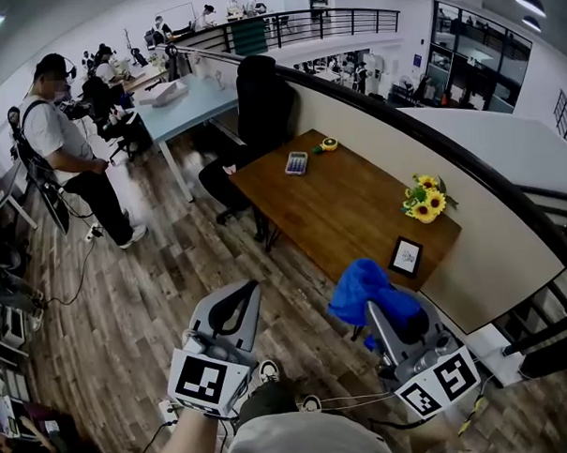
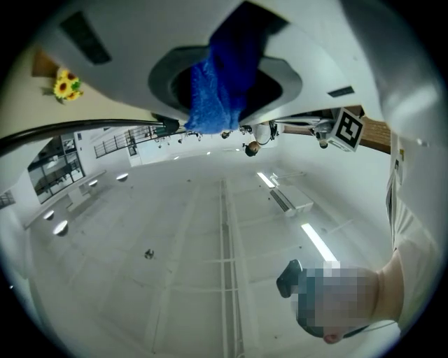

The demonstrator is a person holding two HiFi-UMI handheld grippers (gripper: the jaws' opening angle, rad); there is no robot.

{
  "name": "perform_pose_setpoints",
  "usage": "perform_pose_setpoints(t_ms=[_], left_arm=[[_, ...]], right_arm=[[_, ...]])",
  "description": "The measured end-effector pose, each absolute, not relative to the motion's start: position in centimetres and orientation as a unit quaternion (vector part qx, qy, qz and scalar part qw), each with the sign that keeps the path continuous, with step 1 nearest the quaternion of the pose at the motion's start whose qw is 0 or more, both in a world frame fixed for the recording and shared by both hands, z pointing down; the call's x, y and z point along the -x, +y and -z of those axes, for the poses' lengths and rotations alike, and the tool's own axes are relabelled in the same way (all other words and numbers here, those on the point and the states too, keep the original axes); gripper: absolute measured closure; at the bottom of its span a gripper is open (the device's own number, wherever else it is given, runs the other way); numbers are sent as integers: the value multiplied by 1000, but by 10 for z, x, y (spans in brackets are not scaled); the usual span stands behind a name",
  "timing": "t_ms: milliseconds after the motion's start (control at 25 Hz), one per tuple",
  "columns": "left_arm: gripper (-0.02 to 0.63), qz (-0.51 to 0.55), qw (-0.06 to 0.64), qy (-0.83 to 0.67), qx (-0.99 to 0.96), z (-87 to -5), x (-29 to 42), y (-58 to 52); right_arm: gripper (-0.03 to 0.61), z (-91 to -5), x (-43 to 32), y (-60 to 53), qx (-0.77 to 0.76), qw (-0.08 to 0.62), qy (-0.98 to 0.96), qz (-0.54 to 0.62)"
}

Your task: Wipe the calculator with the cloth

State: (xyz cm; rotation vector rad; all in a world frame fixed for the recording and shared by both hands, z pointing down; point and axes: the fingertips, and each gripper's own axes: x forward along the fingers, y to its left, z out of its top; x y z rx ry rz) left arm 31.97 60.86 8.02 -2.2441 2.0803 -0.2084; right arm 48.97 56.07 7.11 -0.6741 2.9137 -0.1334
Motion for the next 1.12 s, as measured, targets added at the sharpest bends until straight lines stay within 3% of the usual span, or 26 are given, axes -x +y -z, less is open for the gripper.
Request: perform_pose_setpoints(t_ms=[600, 1120], left_arm=[[611, 60, 37, 690, 721, -96, -250, 549], [611, 61, 14, 676, 734, -100, -95, 448]], right_arm=[[448, -87, -418, 497, 210, 64, 975, 40], [448, -90, -267, 385, 237, 43, 969, 59]])
